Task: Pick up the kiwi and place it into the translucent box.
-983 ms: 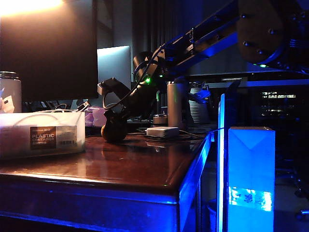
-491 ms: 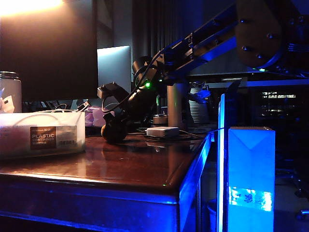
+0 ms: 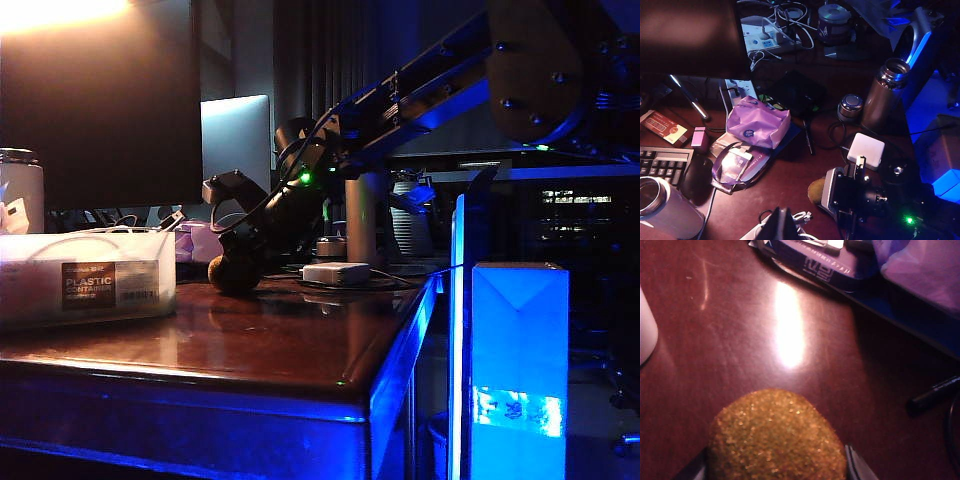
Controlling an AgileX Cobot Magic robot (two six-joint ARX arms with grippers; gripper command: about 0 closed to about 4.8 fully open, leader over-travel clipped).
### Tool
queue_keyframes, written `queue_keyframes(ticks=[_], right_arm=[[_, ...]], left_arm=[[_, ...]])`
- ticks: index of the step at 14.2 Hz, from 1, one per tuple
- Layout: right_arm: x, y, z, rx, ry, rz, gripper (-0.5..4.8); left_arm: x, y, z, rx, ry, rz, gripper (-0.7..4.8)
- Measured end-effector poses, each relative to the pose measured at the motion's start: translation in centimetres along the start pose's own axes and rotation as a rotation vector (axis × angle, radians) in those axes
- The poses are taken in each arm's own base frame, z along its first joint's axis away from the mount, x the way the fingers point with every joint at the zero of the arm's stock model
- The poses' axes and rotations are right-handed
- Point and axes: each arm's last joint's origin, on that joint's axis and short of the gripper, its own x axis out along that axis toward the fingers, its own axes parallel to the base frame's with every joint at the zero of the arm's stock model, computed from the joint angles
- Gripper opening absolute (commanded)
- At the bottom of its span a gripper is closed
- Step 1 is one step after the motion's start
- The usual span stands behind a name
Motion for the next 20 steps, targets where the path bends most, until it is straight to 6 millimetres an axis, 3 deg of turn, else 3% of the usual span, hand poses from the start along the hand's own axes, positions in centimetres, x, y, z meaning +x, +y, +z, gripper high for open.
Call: queue_keyframes(ticks=[3,6,10,12,16,19,20], right_arm=[[-1.0,-0.4,1.2,-0.004,-0.018,-0.012,2.51],[-3.7,-1.1,3.8,-0.011,-0.043,-0.028,2.51],[-8.4,-1.1,9.2,0.02,-0.179,-0.007,2.51],[-8.4,1.4,11.6,0.001,-0.238,0.042,2.51],[-6.2,8.4,14.1,-0.03,-0.258,0.2,2.51],[-5.5,9.9,14.2,-0.034,-0.249,0.231,2.54],[-4.9,10.2,13.8,-0.03,-0.232,0.241,2.86]], left_arm=[[0.0,0.0,0.0,0.0,0.0,0.0,-0.03],[0.0,0.0,0.0,0.0,-0.002,0.0,-0.03],[0.0,0.0,0.2,-0.01,-0.024,0.0,-0.03],[0.0,0.0,0.3,-0.023,-0.033,0.0,-0.03],[0.0,0.0,0.3,-0.03,-0.034,0.0,-0.03],[0.0,0.0,0.3,-0.03,-0.034,0.0,-0.03],[0.0,0.0,0.3,-0.03,-0.034,0.0,-0.03]])
